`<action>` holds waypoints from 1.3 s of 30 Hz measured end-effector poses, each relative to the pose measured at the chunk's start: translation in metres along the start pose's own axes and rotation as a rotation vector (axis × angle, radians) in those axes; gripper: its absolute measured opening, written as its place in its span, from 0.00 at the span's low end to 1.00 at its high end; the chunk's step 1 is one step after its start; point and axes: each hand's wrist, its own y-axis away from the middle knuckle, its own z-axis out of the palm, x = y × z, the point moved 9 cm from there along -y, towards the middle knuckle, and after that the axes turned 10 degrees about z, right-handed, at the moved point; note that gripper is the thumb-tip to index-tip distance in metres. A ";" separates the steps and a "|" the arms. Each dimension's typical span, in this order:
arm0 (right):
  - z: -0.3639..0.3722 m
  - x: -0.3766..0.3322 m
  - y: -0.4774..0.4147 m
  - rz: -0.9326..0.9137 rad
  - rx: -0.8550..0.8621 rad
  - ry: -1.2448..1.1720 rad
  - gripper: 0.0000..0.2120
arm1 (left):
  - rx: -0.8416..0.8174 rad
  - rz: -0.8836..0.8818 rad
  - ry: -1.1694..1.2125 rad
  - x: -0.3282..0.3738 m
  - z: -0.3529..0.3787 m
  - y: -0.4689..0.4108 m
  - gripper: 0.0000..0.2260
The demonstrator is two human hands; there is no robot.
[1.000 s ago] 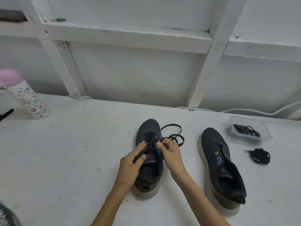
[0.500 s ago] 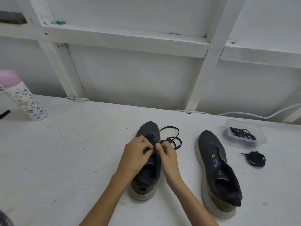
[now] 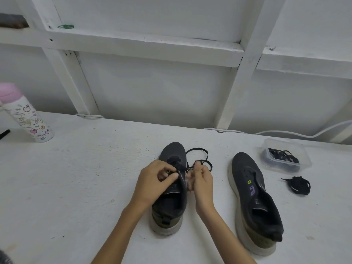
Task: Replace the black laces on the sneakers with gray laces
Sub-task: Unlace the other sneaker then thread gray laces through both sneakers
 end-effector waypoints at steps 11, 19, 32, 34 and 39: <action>0.022 0.006 0.034 -0.141 -0.120 0.276 0.18 | -0.165 -0.171 -0.017 -0.026 -0.011 0.006 0.02; 0.031 0.020 0.032 -0.058 -0.163 0.284 0.24 | -0.302 -0.202 -0.278 -0.021 -0.003 -0.009 0.02; 0.033 0.021 0.029 -0.125 -0.219 0.296 0.23 | -0.193 -0.043 -0.399 -0.013 0.012 -0.024 0.04; 0.032 0.021 0.029 -0.126 -0.215 0.285 0.23 | -0.170 -0.046 -0.322 -0.014 0.010 -0.021 0.04; 0.033 0.022 0.029 -0.112 -0.209 0.266 0.24 | -0.144 -0.254 0.010 -0.043 -0.007 -0.004 0.09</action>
